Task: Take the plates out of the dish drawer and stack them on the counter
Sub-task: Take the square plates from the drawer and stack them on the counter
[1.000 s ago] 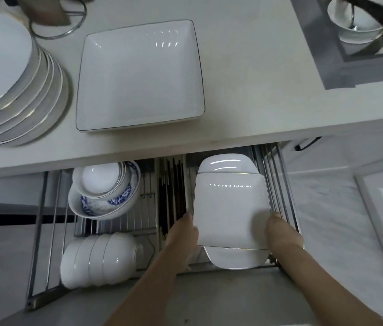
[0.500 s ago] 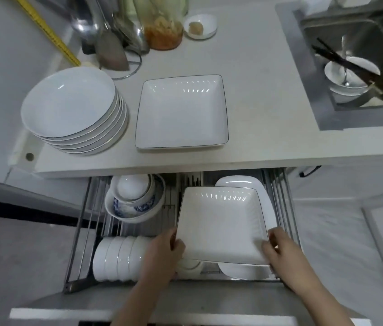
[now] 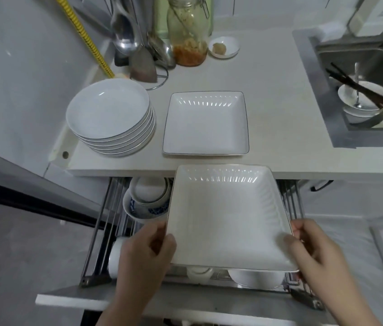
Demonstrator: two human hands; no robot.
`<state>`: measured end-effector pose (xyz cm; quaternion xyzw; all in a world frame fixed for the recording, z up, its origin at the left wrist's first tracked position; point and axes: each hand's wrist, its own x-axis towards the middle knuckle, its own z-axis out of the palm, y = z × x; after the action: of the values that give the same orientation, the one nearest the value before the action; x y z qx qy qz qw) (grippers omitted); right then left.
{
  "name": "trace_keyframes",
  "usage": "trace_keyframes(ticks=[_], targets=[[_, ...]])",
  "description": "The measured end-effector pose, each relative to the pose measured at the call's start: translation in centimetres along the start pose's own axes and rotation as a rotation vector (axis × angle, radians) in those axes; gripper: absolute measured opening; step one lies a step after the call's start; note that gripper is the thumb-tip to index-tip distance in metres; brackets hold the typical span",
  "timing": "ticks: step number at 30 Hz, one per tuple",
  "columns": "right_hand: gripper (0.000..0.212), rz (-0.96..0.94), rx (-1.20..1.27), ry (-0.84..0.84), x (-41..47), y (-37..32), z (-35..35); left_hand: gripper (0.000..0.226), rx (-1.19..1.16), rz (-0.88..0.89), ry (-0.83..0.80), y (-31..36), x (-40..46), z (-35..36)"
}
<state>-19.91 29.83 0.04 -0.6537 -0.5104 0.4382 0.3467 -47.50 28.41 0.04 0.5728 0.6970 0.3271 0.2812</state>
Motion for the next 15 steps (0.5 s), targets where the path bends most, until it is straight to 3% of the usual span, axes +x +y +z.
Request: trace_keyframes(ticks=[6,10,15], targets=[[0.022,-0.113,0.008,0.044,4.0,-3.1,1.1,0.015,-0.017,0.113,0.109,1.1,4.4,-1.4],[0.023,-0.164,-0.052,0.077,7.9,-4.4,2.2,0.008,-0.013,0.101,0.174,1.3,8.4,-1.8],[0.008,-0.252,-0.136,0.119,13.0,-6.2,3.5,0.014,-0.017,0.028,0.177,1.8,13.9,-2.0]])
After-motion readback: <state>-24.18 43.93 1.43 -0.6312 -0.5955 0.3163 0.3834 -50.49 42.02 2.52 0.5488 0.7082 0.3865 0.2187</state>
